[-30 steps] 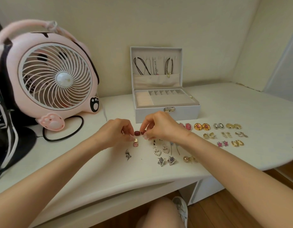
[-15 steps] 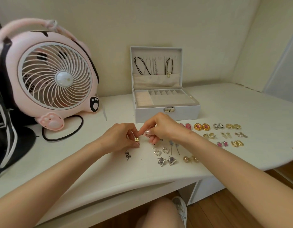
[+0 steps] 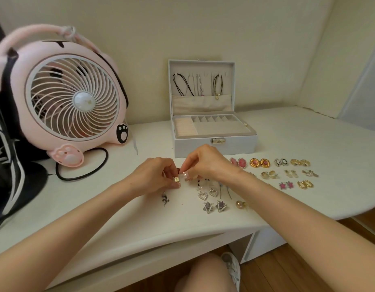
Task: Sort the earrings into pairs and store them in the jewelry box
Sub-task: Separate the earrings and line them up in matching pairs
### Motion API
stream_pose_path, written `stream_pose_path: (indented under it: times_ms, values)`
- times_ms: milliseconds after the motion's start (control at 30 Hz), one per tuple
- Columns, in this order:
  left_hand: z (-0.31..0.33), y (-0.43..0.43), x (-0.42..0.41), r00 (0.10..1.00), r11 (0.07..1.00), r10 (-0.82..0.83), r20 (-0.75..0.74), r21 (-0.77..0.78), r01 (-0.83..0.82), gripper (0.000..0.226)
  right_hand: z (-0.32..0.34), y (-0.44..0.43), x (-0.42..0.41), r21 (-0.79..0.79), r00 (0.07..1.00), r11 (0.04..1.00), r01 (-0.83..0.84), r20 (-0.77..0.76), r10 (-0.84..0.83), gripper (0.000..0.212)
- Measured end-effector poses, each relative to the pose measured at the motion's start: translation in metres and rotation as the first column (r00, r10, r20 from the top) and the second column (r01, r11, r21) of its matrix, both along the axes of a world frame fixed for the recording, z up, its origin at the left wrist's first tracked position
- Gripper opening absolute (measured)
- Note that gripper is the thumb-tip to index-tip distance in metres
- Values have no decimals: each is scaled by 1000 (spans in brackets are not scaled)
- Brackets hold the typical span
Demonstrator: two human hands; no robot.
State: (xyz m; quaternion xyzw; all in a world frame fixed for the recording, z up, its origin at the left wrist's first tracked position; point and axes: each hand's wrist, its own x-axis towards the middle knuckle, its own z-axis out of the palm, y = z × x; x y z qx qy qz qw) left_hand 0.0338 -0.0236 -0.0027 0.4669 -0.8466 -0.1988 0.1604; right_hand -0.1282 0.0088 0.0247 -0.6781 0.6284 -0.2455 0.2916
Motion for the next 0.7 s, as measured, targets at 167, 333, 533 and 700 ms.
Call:
stream_pose_path:
  times_ms: [167,333,533,700]
  values:
    - [0,-1,-1,1000,1000,-11,-1,-7,11,23,-4,-1,4,52,999,999,15,34,-17,7]
    - [0,-1,0,1000,1000,-18,-17,-10,17,23,-8,-8,9,-34,995,998,44,-87,-47,12]
    - [1,-1,7,998,999,-14,-65,-33,12,14,-10,-10,11,-89,982,996,31,-182,-47,13]
    - [14,-10,33,984,979,113,-141,-152,-134,7,3,-4,10,-216,972,976,-22,-232,-29,17]
